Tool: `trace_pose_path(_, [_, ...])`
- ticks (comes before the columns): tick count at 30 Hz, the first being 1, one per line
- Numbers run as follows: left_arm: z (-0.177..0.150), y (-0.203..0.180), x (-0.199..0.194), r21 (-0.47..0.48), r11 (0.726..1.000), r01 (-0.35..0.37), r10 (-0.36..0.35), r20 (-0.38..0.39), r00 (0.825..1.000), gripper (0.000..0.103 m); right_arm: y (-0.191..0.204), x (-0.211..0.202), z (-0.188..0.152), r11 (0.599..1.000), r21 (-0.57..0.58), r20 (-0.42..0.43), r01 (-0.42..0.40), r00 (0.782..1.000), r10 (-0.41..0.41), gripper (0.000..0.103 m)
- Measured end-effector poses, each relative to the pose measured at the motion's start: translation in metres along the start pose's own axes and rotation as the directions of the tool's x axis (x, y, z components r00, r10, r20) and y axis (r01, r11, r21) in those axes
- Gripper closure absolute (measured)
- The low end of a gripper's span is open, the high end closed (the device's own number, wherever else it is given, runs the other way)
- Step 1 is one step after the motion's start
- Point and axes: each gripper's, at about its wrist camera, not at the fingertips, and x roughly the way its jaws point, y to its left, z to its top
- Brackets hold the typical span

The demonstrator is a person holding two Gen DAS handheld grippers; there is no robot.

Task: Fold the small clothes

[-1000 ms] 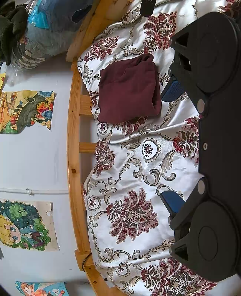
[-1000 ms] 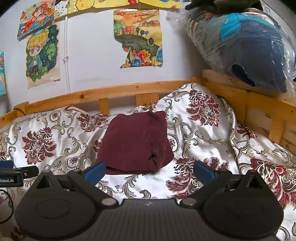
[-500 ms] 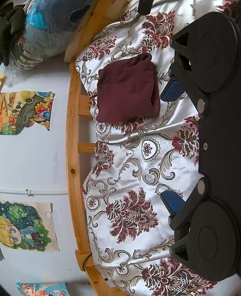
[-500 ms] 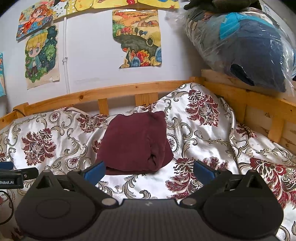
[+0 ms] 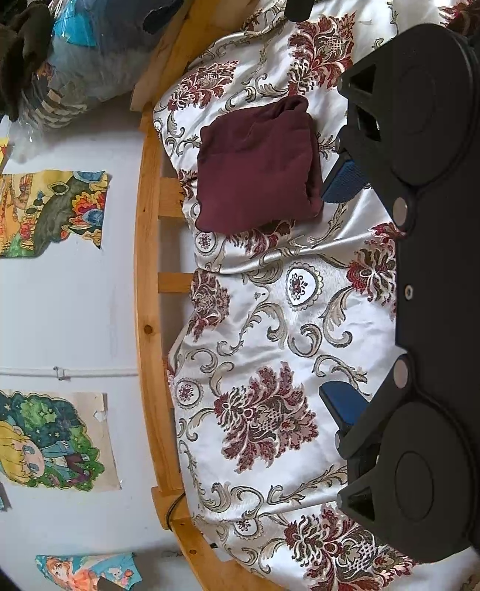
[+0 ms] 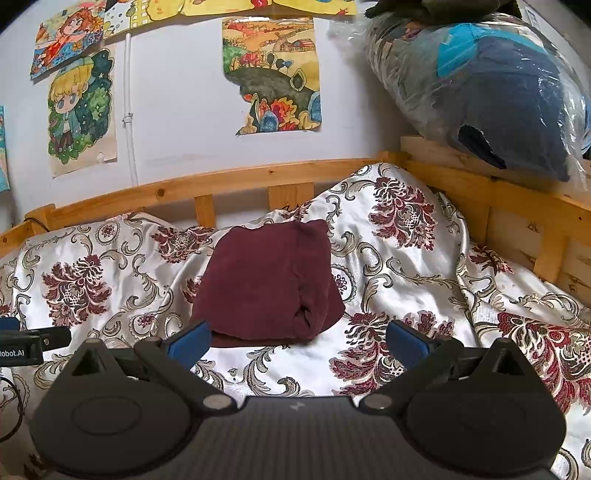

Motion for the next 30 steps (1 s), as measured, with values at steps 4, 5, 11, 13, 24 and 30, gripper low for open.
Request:
trace_pose_path(4, [-0.002, -0.001, 0.001, 0.002, 1.000, -0.002, 0.002, -0.014, 1.000, 0.001, 0.000, 0.000, 0.000, 1.000, 0.000, -0.003, -0.003, 1.000, 0.003, 0.000])
trace_pose_path(5, [-0.002, -0.001, 0.001, 0.006, 1.000, -0.001, 0.001, -0.017, 1.000, 0.001, 0.001, 0.001, 0.000, 1.000, -0.001, -0.004, -0.003, 1.000, 0.003, 0.000])
trace_pose_path(11, [-0.004, -0.005, 0.003, 0.033, 0.999, 0.001, 0.000, -0.029, 1.000, 0.001, 0.003, 0.001, 0.000, 1.000, 0.000, -0.010, -0.001, 1.000, 0.001, 0.000])
trace_pose_path(13, [-0.005, -0.006, 0.003, 0.035, 0.999, -0.002, 0.003, -0.033, 0.999, 0.001, 0.003, 0.001, -0.001, 1.000, 0.002, -0.014, -0.001, 1.000, 0.001, 0.000])
trace_pose_path(24, [-0.006, 0.002, 0.010, -0.027, 0.999, 0.024, -0.027, -0.093, 0.995, 0.001, 0.005, 0.005, -0.002, 1.000, 0.002, -0.035, -0.016, 0.999, 0.016, 0.000])
trace_pose_path(30, [-0.007, 0.006, 0.014, -0.059, 0.998, 0.014, -0.021, -0.118, 0.993, 0.001, 0.004, 0.006, -0.002, 1.000, 0.007, -0.046, -0.019, 0.999, 0.019, 0.000])
